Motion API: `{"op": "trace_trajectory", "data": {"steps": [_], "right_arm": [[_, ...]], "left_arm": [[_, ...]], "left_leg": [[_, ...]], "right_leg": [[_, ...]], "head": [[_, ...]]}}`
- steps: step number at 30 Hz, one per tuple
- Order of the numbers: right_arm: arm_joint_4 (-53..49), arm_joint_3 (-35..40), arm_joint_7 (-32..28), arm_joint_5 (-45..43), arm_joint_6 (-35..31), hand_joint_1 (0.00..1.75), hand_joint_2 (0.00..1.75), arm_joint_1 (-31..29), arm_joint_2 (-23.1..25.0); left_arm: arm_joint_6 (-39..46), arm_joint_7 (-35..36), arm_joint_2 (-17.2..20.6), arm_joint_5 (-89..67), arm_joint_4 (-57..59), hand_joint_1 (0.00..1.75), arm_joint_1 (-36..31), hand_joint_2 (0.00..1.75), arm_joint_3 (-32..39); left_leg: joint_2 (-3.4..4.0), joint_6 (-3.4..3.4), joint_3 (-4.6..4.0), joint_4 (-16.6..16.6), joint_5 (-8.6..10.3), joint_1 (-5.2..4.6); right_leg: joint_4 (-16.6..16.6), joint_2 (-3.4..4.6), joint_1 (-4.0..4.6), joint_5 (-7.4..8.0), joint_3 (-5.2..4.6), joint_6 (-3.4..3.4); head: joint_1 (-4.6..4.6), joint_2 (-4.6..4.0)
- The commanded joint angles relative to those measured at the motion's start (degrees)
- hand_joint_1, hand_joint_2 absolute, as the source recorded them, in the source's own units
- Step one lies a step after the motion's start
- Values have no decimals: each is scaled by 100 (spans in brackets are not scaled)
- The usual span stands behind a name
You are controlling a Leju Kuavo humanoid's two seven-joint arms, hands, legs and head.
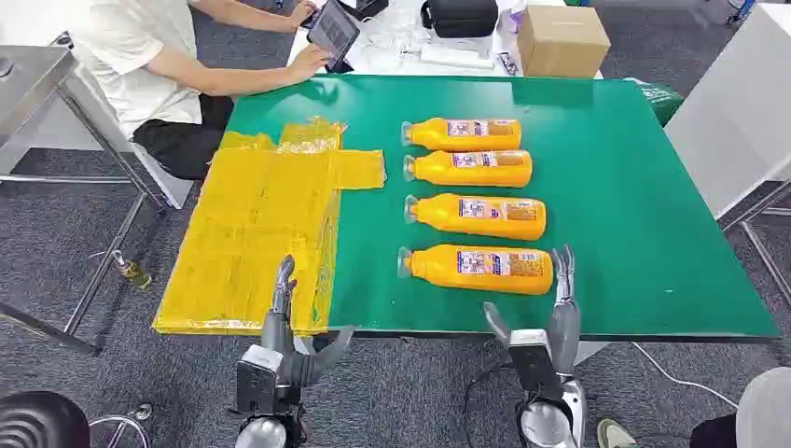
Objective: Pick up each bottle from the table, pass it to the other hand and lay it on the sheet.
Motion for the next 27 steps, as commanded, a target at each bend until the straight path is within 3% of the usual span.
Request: {"op": "trace_trajectory", "data": {"steps": [1, 8, 20, 27], "right_arm": [[250, -55, 16, -54, 18, 0, 175, -91, 25], [323, -7, 21, -23, 10, 0, 175, -109, 19], [605, 87, 645, 927, -129, 0, 175, -513, -455], [1991, 219, 1548, 2232, -216, 0, 175, -1466, -1145]], "left_arm": [[1, 24, 120, 13, 91, 0, -66, 175, -77], [16, 33, 112, -5, 125, 0, -83, 175, -84], [-54, 44, 67, -31, 233, 0, -205, 175, -43], [-151, 47, -22, -48, 497, 0, -551, 175, -105]], "left_leg": [[8, 6, 28, -6, -9, 2], [11, 9, 45, -8, -15, 3], [8, 7, 23, -5, -6, 1], [12, 9, 21, -6, -1, -1]], "right_leg": [[-9, 1, 6, -7, 28, -15], [-11, 1, 9, -11, 44, -22], [-8, 1, 4, -3, 24, -14], [-12, 6, 2, 4, 21, -9]], "head": [[2, 0], [2, 0], [2, 0], [2, 0]]}}
